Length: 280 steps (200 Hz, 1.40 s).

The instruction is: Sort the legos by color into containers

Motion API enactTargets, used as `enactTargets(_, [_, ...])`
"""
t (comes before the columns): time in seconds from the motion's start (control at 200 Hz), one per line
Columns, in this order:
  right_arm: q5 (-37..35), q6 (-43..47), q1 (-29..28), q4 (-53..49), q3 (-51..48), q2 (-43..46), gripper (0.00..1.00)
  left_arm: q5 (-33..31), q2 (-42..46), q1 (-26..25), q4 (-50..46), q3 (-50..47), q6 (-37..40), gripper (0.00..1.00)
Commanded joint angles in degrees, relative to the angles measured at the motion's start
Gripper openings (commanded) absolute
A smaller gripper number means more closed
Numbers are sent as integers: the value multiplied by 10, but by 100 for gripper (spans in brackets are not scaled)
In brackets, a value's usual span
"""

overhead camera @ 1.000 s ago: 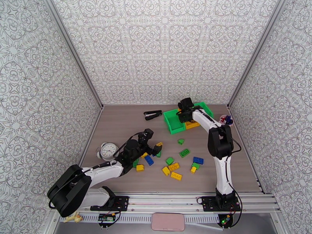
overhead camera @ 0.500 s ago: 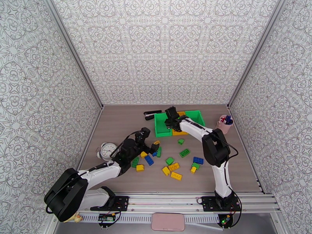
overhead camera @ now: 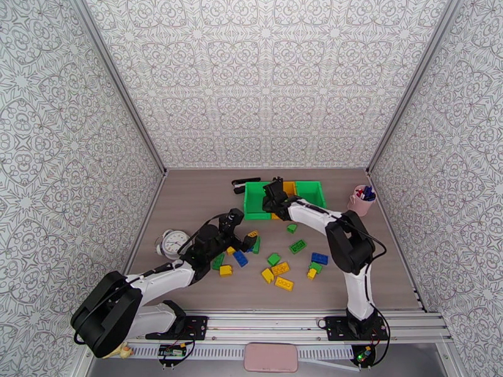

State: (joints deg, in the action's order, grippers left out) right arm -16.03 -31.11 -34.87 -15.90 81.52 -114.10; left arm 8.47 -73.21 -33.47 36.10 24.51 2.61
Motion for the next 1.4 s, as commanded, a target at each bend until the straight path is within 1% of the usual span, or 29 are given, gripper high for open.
enactTargets(0.0, [27,64,6,89,-83,86,81,51,1,0,-8,11,18,100])
enactTargets(0.01, [34,75,6,97,-97,96,84,53,1,0,-9,11,19,100])
enactTargets(0.03, [40,85,7,104,-111,106,86,54,2,0,-10,11,21,100])
enactTargets(0.035, [42,89,8,105,-115,110,87,63,2,0,-10,11,22,100])
enactTargets(0.105, [70,131,13,116,-163,151,87,98,4,-2,-20,14,29,100])
enactTargets(0.2, [81,155,26,59,-185,183,87,125,5,-5,-25,17,23,100])
enactTargets(0.295, [135,208,39,6,-190,197,87,169,2,-9,-44,26,30,100])
enactTargets(0.325, [154,232,42,-21,-181,196,88,178,0,-10,-56,31,35,100])
enactTargets(0.38, [166,274,45,-81,-159,186,88,191,-1,-13,-72,37,43,100])
enactTargets(0.44, [163,311,53,-146,-131,168,88,197,-4,-15,-75,39,47,100])
enactTargets(0.5, [164,336,64,-189,-109,150,88,200,-7,-16,-71,39,47,100])
enactTargets(0.59, [164,362,79,-226,-82,125,87,208,-14,-17,-68,42,45,100])
enactTargets(0.665, [178,387,88,-253,-55,100,86,213,-18,-18,-71,46,46,100])
enactTargets(0.76, [184,410,91,-275,-25,67,85,212,-25,-21,-71,46,44,100])
enactTargets(0.97, [180,414,91,-294,32,-1,79,217,-34,-25,-63,44,39,100])
enactTargets(1.185, [180,417,91,-302,53,-37,66,216,-42,-31,-49,42,34,100])
enactTargets(1.315, [185,417,91,-303,54,-41,59,216,-44,-33,-47,42,33,100])
enactTargets(1.396, [184,416,91,-305,53,-39,52,216,-44,-32,-47,43,35,100])
